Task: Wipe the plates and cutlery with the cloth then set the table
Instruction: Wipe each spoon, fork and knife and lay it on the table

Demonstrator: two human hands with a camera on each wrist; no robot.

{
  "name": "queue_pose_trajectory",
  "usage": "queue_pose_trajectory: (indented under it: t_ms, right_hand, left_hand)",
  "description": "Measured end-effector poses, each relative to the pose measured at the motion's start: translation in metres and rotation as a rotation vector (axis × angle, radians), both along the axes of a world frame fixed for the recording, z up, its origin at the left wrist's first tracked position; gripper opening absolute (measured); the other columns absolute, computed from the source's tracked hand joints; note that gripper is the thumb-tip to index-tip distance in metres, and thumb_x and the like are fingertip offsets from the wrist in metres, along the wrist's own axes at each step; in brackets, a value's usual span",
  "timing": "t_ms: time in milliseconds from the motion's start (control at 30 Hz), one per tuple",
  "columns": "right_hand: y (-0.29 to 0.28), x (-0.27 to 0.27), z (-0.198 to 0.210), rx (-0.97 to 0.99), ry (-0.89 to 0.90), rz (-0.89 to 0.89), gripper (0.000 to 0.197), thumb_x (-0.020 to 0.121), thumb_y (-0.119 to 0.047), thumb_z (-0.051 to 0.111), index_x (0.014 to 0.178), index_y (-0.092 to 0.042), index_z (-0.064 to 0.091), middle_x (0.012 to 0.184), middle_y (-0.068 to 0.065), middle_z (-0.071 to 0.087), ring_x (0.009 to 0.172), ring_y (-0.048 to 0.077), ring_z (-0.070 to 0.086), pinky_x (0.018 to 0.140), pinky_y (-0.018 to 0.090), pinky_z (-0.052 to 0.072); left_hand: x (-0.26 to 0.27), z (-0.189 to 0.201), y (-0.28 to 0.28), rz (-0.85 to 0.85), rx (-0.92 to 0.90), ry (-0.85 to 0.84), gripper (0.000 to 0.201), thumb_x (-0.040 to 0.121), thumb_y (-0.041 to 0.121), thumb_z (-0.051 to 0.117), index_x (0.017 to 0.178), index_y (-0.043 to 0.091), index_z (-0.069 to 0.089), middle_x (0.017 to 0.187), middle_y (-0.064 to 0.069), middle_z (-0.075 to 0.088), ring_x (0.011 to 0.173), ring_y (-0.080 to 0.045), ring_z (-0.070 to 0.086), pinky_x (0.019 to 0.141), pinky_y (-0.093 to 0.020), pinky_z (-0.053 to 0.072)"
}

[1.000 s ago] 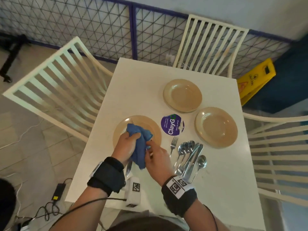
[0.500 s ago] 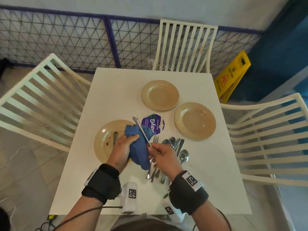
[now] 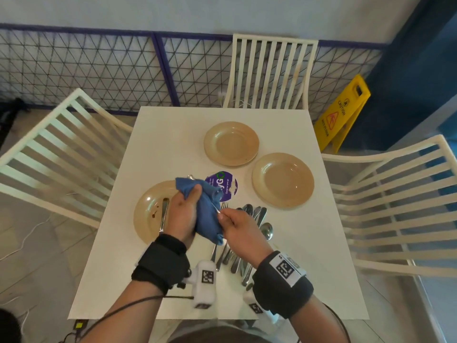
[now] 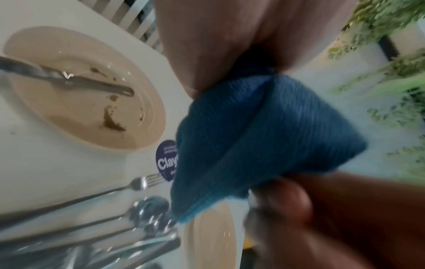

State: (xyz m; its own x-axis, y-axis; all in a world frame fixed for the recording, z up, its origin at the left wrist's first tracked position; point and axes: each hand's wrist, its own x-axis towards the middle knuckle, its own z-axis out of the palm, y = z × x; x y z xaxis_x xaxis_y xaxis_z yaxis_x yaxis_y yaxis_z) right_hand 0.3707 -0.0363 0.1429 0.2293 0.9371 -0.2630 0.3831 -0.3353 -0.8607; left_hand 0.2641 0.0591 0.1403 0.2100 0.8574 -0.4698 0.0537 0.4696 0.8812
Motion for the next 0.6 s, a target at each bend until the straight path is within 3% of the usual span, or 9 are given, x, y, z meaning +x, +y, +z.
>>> queue_pose_trajectory:
  t_ms: [67,133,200,267,367,433,500,600]
  right_hand:
    - [0.001,0.006,0.001,0.000,-0.014,0.013,0.036,0.102,-0.013,0.042,0.067,-0.017,0.045,0.061,-0.004,0.047,0.055,0.009,0.040,0.056,0.025,0.033]
    - [-0.010,0.010,0.001,0.006,0.010,0.035,0.033,0.104,-0.018,0.042,0.072,-0.017,0.050,0.062,-0.007,0.047,0.055,0.008,0.041,0.057,0.024,0.036]
    - [-0.023,0.012,0.002,0.002,0.065,0.029,0.030,0.105,-0.022,0.042,0.079,-0.023,0.058,0.061,-0.008,0.048,0.055,0.009,0.044,0.057,0.022,0.040]
    - [-0.025,0.013,0.003,-0.008,0.094,0.005,0.034,0.105,-0.022,0.042,0.076,-0.031,0.056,0.061,-0.009,0.048,0.056,0.010,0.045,0.058,0.025,0.042]
    - [-0.014,0.012,0.004,-0.034,0.071,-0.016,0.034,0.105,-0.018,0.039,0.072,-0.021,0.048,0.066,-0.006,0.048,0.059,0.011,0.044,0.062,0.031,0.041]
    - [-0.016,0.011,0.006,-0.040,0.113,-0.015,0.030,0.106,-0.019,0.039,0.077,-0.016,0.049,0.068,-0.002,0.055,0.053,0.009,0.046,0.056,0.028,0.043]
    - [-0.025,0.012,0.009,-0.082,0.195,-0.031,0.028,0.107,-0.024,0.038,0.083,-0.019,0.052,0.070,0.000,0.061,0.044,0.008,0.047,0.046,0.022,0.043]
    - [-0.024,0.016,0.009,-0.094,0.239,-0.103,0.031,0.107,-0.024,0.039,0.079,-0.023,0.054,0.064,-0.002,0.058,0.046,0.011,0.046,0.047,0.024,0.042]
  left_hand:
    - [0.006,-0.001,-0.008,-0.048,0.007,0.061,0.034,0.101,0.030,0.053,0.120,0.002,0.062,0.113,-0.023,0.069,0.108,-0.037,0.067,0.100,-0.051,0.050]
    - [0.003,0.005,-0.002,-0.041,0.045,0.054,0.032,0.100,0.031,0.056,0.117,0.006,0.065,0.109,-0.017,0.073,0.105,-0.032,0.069,0.099,-0.050,0.052]
    - [0.000,0.012,0.009,0.040,0.046,0.022,0.029,0.099,0.031,0.059,0.113,0.008,0.068,0.107,-0.014,0.074,0.102,-0.032,0.071,0.095,-0.048,0.055]
    - [0.004,0.017,0.008,0.038,0.039,0.011,0.029,0.100,0.031,0.057,0.113,0.007,0.067,0.108,-0.017,0.073,0.102,-0.034,0.070,0.097,-0.051,0.054]
    - [0.015,0.016,-0.013,-0.063,0.019,0.049,0.026,0.102,0.027,0.053,0.109,0.006,0.066,0.110,-0.022,0.071,0.106,-0.034,0.068,0.104,-0.053,0.048]
    - [0.013,0.015,-0.014,-0.112,0.066,0.074,0.025,0.100,0.031,0.056,0.106,0.011,0.068,0.106,-0.017,0.073,0.103,-0.031,0.070,0.103,-0.054,0.049]
    - [0.007,0.016,-0.001,-0.082,0.111,0.090,0.036,0.093,0.044,0.061,0.107,0.011,0.069,0.103,-0.016,0.074,0.100,-0.032,0.071,0.100,-0.056,0.050]
    - [0.011,0.020,0.004,-0.023,0.107,0.083,0.044,0.093,0.046,0.061,0.107,0.005,0.067,0.103,-0.020,0.073,0.098,-0.034,0.071,0.096,-0.055,0.053]
